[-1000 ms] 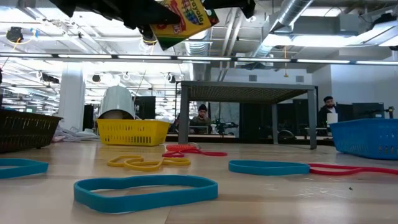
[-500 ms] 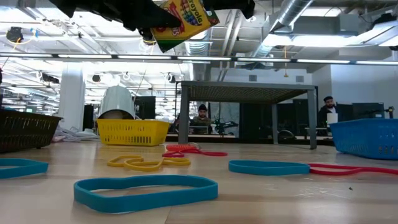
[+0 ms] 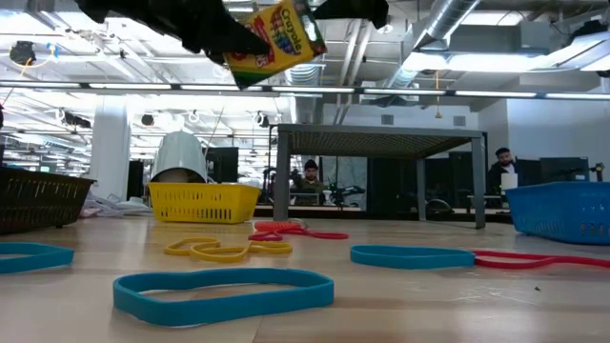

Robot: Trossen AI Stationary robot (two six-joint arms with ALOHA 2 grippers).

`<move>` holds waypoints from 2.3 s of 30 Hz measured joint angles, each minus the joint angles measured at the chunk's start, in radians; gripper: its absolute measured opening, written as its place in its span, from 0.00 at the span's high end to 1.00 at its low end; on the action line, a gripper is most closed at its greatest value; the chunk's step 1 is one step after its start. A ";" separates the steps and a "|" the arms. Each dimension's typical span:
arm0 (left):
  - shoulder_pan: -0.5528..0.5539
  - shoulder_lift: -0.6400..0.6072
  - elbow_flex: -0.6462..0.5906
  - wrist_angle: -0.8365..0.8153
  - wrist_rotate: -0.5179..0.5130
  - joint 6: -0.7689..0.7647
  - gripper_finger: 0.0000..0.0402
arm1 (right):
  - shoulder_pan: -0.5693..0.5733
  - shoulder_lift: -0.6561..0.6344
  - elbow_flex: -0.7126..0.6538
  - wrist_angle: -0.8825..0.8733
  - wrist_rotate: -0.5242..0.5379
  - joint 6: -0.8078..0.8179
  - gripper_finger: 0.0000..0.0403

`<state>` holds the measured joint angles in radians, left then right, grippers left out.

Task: Pick & Place Office Desk Supplies
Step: Put the crayon box into the yellow bin

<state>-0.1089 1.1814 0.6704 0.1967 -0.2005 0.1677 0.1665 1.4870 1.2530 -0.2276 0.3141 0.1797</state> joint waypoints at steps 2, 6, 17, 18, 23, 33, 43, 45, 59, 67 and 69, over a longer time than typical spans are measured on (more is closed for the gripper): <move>0.002 -0.034 0.001 -0.034 -0.030 0.000 0.94 | 0.000 -0.008 0.000 0.002 0.000 -0.001 0.46; 0.007 -0.133 0.001 -0.117 -0.043 -0.001 0.94 | -0.006 -0.034 0.000 -0.016 0.000 -0.010 0.49; 0.076 -0.427 0.001 -0.458 -0.137 -0.148 0.93 | -0.003 -0.108 0.000 -0.145 0.001 -0.006 0.58; 0.092 -0.445 0.002 -0.473 -0.137 -0.162 0.93 | -0.003 -0.113 0.000 -0.154 0.001 0.002 0.59; 0.151 -0.434 0.001 -0.570 -0.151 -0.205 0.93 | -0.002 -0.127 0.000 -0.239 0.002 0.063 0.62; 0.262 -0.280 0.001 -0.634 -0.151 -0.201 0.93 | 0.015 -0.127 -0.026 -0.394 0.045 0.161 0.67; 0.326 -0.166 0.001 -0.636 -0.150 -0.172 0.93 | 0.088 -0.158 -0.119 -0.498 0.165 0.292 0.69; 0.337 -0.152 0.001 -0.635 -0.151 -0.159 0.93 | 0.112 -0.177 -0.146 -0.501 0.178 0.327 0.69; 0.401 -0.073 0.001 -0.613 -0.122 -0.072 0.93 | 0.258 -0.282 -0.416 -0.361 0.359 0.581 0.69; 0.427 -0.050 0.001 -0.599 -0.081 -0.066 0.93 | 0.265 -0.282 -0.443 -0.276 0.366 0.581 0.69; 0.430 -0.036 0.001 -0.605 -0.069 -0.066 0.93 | 0.266 -0.282 -0.443 -0.265 0.367 0.577 0.69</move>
<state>0.3211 1.1455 0.6716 -0.4079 -0.2699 0.1013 0.4324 1.2049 0.8104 -0.4929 0.6815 0.7569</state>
